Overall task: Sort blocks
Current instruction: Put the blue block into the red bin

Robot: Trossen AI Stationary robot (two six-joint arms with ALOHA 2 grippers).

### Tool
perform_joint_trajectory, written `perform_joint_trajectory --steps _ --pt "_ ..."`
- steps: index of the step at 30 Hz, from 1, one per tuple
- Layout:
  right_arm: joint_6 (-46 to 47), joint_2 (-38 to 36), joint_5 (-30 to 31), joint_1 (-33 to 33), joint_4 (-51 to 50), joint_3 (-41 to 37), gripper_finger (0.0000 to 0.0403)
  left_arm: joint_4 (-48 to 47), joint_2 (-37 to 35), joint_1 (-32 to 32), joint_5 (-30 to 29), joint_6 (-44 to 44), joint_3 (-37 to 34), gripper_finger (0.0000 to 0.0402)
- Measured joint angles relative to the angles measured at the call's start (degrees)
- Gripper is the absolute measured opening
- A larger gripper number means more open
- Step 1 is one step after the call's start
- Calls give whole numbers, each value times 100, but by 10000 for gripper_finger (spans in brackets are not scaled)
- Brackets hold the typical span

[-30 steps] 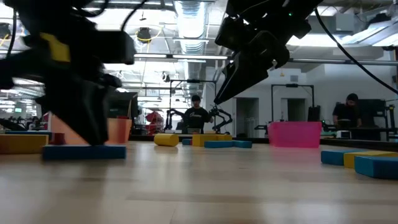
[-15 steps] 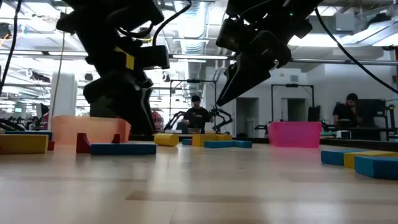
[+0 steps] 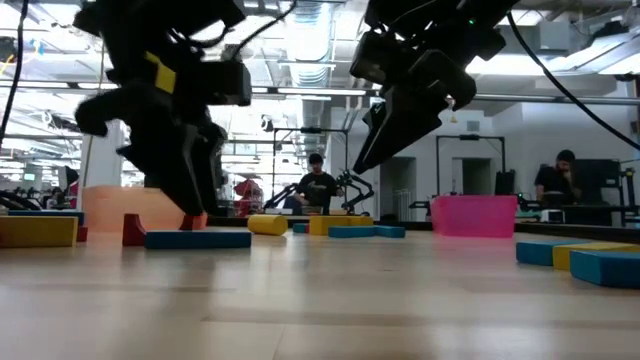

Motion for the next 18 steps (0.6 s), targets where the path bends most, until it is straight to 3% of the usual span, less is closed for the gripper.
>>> perform_joint_trajectory --steps 6,12,18 --pt "1 0 0 9 -10 0 200 -58 309 186 81 -2 0 222" --pt "3 0 0 46 -114 0 200 -251 341 170 651 -230 0 223" --pt "3 0 2 37 -103 0 200 -562 334 65 666 -384 0 223"
